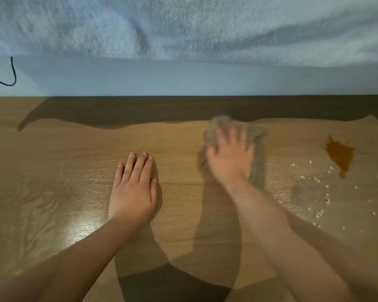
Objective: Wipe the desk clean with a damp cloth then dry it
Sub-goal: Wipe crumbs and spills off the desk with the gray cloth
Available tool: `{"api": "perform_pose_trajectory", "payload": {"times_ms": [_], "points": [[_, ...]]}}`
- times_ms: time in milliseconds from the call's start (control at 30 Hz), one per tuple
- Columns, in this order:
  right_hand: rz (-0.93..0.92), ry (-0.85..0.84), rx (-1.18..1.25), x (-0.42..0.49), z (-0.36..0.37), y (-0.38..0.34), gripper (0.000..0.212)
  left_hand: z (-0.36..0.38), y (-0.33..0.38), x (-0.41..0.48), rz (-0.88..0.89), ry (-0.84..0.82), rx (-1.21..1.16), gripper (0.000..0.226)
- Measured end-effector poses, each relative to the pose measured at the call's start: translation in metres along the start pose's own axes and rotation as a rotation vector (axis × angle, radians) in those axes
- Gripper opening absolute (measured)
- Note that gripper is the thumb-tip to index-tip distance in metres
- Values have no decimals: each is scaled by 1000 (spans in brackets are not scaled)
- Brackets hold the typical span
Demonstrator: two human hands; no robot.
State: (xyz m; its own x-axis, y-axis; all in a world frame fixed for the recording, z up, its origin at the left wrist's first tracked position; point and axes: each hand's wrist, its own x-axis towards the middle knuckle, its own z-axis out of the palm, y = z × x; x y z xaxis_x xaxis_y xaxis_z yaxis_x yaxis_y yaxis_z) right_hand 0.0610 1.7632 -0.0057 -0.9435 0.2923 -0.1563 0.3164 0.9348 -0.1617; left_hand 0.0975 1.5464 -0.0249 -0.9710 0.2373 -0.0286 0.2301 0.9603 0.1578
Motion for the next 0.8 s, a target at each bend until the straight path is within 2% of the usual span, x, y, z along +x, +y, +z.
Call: {"api": "perform_pose_trajectory", "payload": {"times_ms": [67,133,167,200,267,333,400,467,567,633,700,800], "points": [[-290,-78,13,-31,6,-26,54,0,0,0,9,1,-17,60],[-433,-129,3,-33,2,-17,52,-2,-2,1,7,-6,-32,64],[-447,-123,-21,-27,-2,-2,51,-3,-2,2,-13,-26,-48,66],[-414,-100,-39,-21,-4,17,52,-5,0,3,-48,-58,-67,67],[-214,-57,-47,-10,-10,61,53,-8,11,5,-105,-122,-75,71],[38,-34,-11,-12,-15,87,54,-7,32,-1,-61,-158,-21,74],[157,-17,-17,-28,-12,75,56,-2,52,-10,8,-166,12,77],[13,-36,-4,-59,-1,42,57,2,59,-15,20,-153,20,79],[-424,-150,22,-104,8,20,60,5,58,-14,20,-133,23,79],[-503,-174,13,-95,0,46,57,6,57,-14,15,-129,22,78],[-398,-90,-36,-81,-6,86,59,5,61,-14,-5,-131,13,70],[4,-65,-32,-66,-18,141,54,2,70,-20,-40,-174,8,58]]}}
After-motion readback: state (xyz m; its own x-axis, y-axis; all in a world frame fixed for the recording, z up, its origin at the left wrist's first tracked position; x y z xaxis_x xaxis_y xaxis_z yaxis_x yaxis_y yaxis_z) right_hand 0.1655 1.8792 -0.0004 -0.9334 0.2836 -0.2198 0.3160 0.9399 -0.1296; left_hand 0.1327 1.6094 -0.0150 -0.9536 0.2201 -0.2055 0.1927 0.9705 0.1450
